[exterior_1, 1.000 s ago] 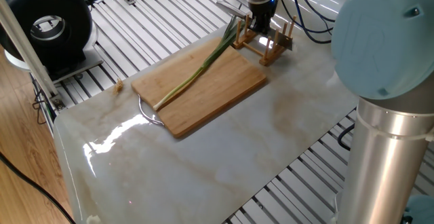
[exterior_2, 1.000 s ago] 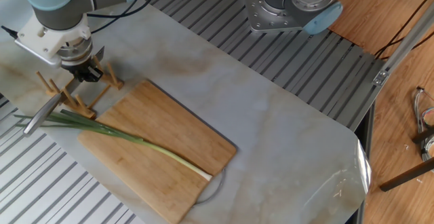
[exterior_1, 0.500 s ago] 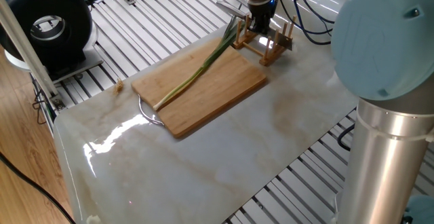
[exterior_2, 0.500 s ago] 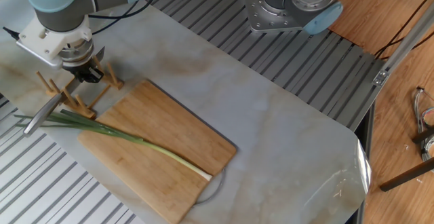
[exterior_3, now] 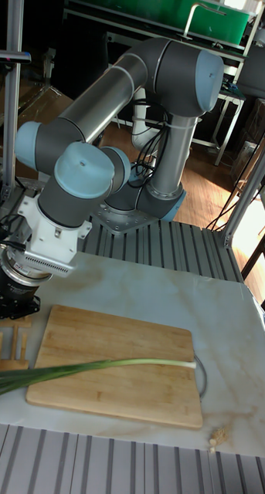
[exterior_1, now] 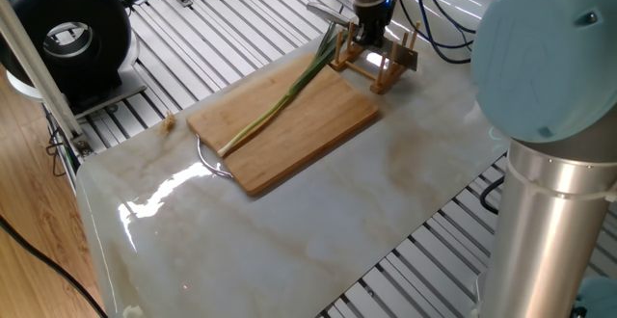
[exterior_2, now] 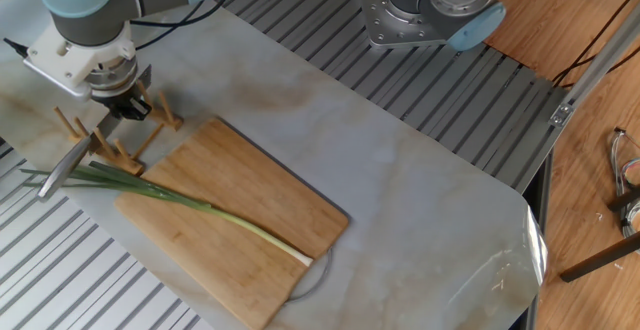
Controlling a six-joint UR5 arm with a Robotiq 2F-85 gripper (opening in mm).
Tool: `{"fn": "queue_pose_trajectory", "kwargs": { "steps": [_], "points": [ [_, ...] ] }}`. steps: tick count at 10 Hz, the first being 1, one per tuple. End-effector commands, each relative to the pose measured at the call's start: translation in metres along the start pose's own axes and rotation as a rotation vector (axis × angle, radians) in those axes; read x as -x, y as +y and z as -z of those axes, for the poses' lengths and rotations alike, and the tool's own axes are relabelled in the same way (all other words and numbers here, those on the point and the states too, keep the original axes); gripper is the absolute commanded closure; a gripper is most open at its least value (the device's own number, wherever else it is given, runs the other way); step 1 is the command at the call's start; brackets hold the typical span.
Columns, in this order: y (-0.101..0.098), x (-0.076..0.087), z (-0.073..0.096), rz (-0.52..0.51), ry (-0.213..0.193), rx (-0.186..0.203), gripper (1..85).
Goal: Chop the green garlic
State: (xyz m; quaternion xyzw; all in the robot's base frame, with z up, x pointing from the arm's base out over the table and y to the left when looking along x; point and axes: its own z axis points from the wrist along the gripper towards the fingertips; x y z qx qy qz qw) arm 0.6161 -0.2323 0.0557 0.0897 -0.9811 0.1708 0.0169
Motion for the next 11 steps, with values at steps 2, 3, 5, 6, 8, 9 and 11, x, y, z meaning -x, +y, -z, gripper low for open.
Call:
{"fn": "queue_pose_trajectory", "kwargs": {
  "steps": [2,3,5,6,8,9,11],
  "points": [
    [-0.002,-0.001,0.016,-0.003,-0.002,0.016,84.3],
    [-0.005,-0.002,0.027,0.004,-0.004,0.012,84.3],
    [0.001,-0.005,0.055,0.016,-0.003,0.039,84.3],
    [0.002,-0.005,0.071,0.022,-0.007,0.04,84.3],
    [-0.001,0.004,0.103,0.054,-0.057,0.007,84.3],
    [0.007,0.002,0.123,0.048,-0.049,0.011,84.3],
    [0.022,0.001,0.15,0.045,-0.05,0.004,84.3]
  ]
}}
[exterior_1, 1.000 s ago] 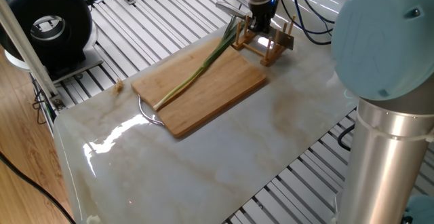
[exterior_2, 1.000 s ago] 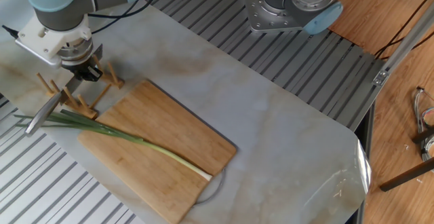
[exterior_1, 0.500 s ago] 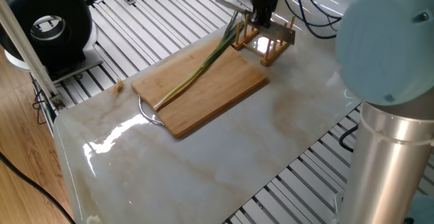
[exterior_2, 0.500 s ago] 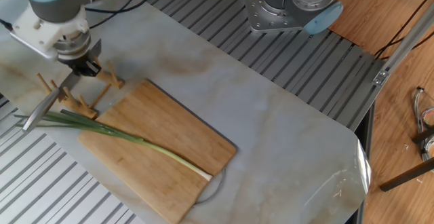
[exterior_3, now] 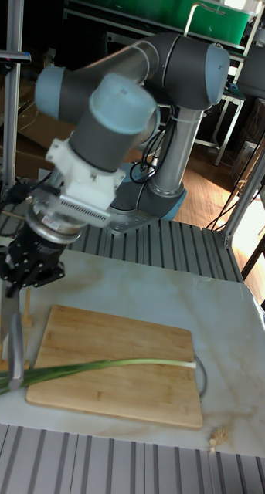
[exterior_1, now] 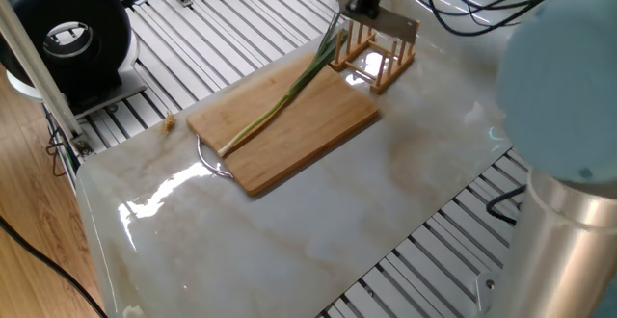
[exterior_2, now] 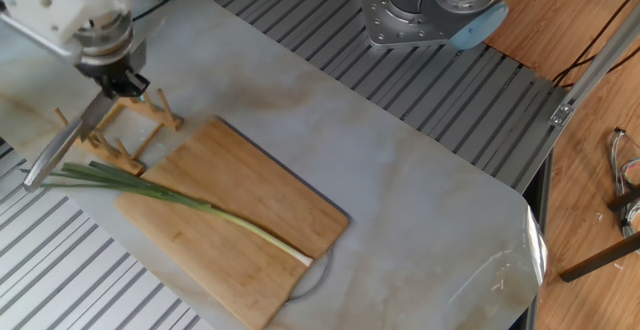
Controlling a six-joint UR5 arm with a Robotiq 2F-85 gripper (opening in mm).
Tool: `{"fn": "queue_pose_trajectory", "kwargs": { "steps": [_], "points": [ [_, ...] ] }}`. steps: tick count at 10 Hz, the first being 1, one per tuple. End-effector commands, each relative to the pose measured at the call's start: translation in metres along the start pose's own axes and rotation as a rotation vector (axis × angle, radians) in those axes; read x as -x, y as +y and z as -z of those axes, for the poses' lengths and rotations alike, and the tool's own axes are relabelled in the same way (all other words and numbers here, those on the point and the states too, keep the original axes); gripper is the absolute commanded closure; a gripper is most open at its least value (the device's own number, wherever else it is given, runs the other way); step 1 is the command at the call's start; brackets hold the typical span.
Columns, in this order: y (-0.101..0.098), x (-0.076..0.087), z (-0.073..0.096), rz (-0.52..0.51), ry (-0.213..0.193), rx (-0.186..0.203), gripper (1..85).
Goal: Chop the green garlic
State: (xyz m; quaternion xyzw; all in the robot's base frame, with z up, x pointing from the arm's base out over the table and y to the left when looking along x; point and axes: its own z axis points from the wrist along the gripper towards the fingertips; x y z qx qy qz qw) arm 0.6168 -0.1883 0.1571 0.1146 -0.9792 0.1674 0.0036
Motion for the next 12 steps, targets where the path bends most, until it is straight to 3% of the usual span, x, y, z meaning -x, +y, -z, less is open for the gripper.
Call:
{"fn": "queue_pose_trajectory", "kwargs": {
  "steps": [1,4,5,7,9,11,12],
  "points": [
    [0.021,0.003,0.048,0.0,-0.02,0.003,84.3],
    [0.047,0.001,0.068,-0.016,-0.023,0.031,84.3],
    [0.061,0.003,0.072,-0.011,-0.03,0.064,84.3],
    [0.103,0.001,0.08,-0.028,-0.015,0.175,84.3],
    [0.124,0.011,0.083,-0.057,-0.034,0.212,84.3],
    [0.163,0.025,0.089,-0.096,-0.048,0.328,84.3],
    [0.176,0.03,0.089,-0.122,-0.045,0.352,84.3]
  ]
}}
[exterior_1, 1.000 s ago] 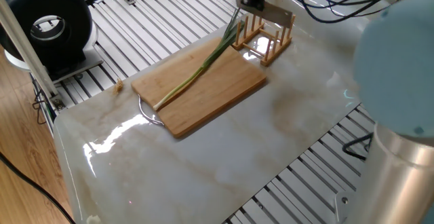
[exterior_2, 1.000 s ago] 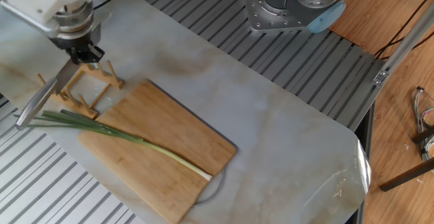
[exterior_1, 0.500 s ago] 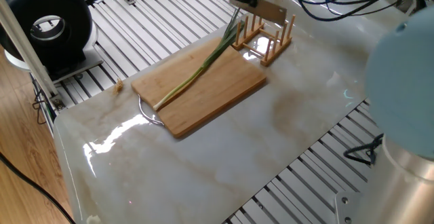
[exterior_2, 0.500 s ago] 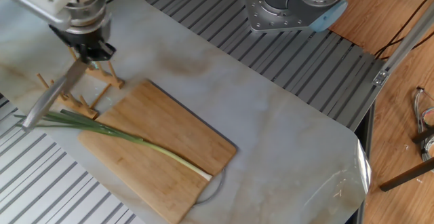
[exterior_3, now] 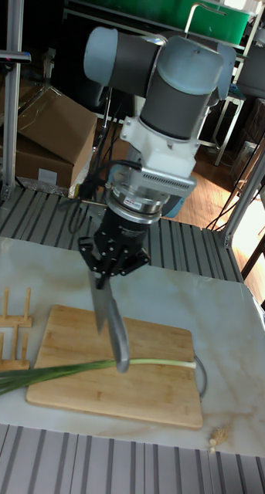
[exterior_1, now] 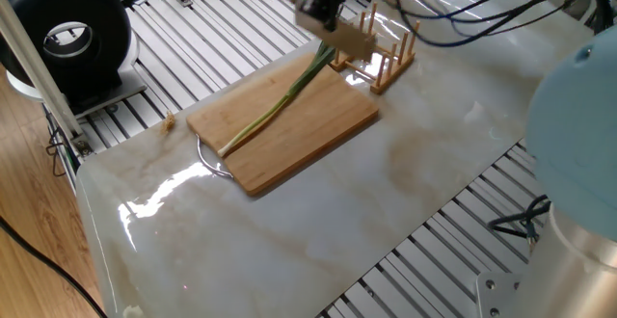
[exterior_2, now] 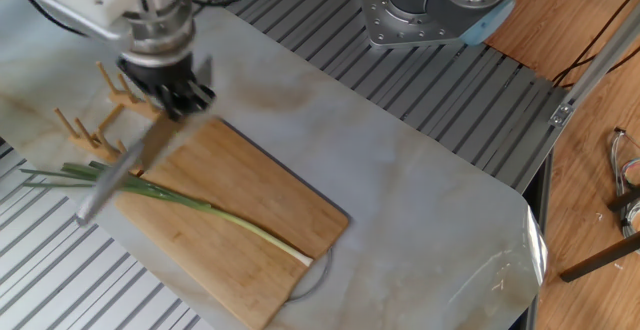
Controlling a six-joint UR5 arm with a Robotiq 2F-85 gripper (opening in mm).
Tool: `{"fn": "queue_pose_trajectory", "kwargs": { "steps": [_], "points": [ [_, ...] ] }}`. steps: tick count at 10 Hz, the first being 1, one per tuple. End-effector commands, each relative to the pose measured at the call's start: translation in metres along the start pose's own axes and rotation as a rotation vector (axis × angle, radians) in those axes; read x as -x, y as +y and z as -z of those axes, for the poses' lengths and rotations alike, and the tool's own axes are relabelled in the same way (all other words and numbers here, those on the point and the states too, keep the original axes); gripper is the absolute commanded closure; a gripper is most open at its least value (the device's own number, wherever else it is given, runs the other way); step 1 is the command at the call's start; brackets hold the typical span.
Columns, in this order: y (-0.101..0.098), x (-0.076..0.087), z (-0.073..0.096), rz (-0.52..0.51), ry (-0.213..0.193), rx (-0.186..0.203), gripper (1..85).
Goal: Chop the green garlic
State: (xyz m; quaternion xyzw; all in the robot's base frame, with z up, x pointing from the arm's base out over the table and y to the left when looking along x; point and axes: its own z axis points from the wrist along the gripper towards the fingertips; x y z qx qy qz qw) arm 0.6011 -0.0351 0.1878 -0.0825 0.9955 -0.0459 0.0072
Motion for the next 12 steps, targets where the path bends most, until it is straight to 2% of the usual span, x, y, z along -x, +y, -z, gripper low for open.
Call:
{"fn": "queue_pose_trajectory", "kwargs": {
  "steps": [1,3,5,6,7,8,10,12],
  "points": [
    [0.05,0.017,-0.005,-0.071,-0.02,0.106,84.3],
    [0.063,0.025,-0.013,-0.081,-0.023,0.131,84.3],
    [0.073,0.021,-0.014,-0.108,0.008,0.162,84.3],
    [0.074,0.024,-0.017,-0.121,0.004,0.163,84.3],
    [0.081,0.034,-0.019,-0.13,-0.017,0.19,84.3],
    [0.088,0.04,-0.023,-0.138,-0.016,0.22,84.3],
    [0.071,0.049,-0.041,-0.132,-0.008,0.151,84.3],
    [0.072,0.053,-0.046,-0.143,-0.009,0.157,84.3]
  ]
}}
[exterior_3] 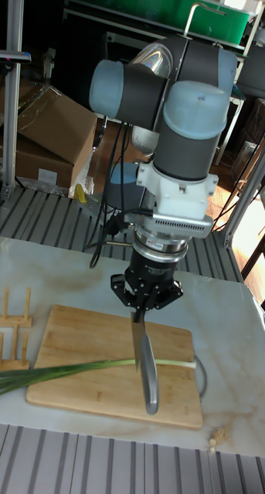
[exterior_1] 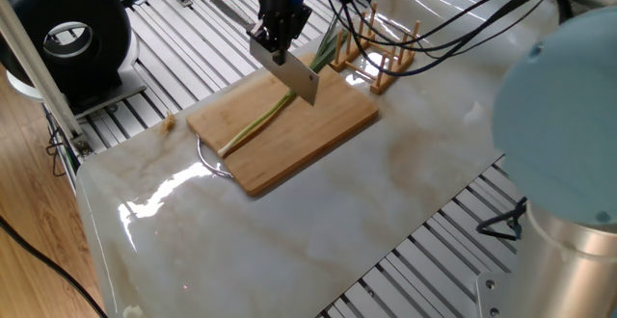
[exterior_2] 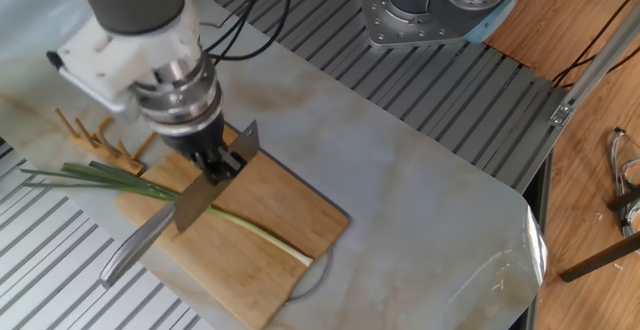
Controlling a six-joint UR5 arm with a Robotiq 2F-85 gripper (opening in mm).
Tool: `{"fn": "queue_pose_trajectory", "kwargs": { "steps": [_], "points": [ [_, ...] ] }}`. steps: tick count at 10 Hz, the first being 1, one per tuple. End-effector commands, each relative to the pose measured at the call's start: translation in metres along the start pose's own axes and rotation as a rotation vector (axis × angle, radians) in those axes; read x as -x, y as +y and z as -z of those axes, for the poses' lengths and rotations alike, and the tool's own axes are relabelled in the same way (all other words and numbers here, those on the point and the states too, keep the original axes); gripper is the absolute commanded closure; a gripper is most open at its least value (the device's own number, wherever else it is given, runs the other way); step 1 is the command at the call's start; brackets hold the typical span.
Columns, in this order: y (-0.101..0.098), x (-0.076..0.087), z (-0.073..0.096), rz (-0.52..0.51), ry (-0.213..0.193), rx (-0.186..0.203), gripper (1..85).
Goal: Chop the green garlic
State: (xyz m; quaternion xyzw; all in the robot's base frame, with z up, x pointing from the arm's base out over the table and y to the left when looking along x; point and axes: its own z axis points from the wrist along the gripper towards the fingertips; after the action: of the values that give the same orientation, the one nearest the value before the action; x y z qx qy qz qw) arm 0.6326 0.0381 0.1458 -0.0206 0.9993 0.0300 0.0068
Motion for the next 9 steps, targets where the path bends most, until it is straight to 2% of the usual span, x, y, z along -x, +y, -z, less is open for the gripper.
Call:
{"fn": "queue_pose_trajectory", "kwargs": {
  "steps": [1,2,5,9],
  "points": [
    [-0.003,0.009,-0.009,-0.025,-0.002,-0.001,84.3],
    [-0.011,0.009,-0.005,-0.027,0.003,-0.012,84.3],
    [-0.027,0.019,-0.003,-0.007,-0.002,-0.01,84.3],
    [-0.028,0.026,-0.015,0.004,-0.01,-0.021,84.3]
  ]
}}
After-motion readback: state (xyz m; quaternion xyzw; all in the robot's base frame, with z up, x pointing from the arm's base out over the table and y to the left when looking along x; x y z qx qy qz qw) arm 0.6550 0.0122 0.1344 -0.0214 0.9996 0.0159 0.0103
